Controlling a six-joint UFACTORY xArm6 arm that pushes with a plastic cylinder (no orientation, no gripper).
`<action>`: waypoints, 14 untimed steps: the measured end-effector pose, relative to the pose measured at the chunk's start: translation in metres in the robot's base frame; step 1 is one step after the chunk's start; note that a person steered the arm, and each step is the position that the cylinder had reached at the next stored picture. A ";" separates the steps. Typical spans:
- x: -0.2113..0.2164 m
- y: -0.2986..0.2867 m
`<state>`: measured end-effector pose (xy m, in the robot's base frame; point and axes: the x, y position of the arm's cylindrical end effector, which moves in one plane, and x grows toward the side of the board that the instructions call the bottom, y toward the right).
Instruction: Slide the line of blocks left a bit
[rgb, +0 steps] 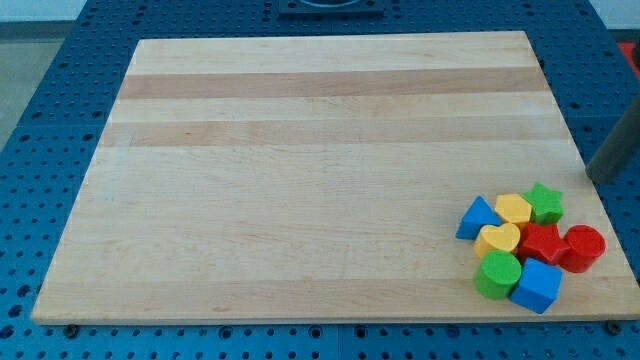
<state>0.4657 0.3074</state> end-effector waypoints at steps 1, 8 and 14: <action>0.019 0.000; 0.044 -0.034; 0.044 -0.080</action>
<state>0.5097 0.2274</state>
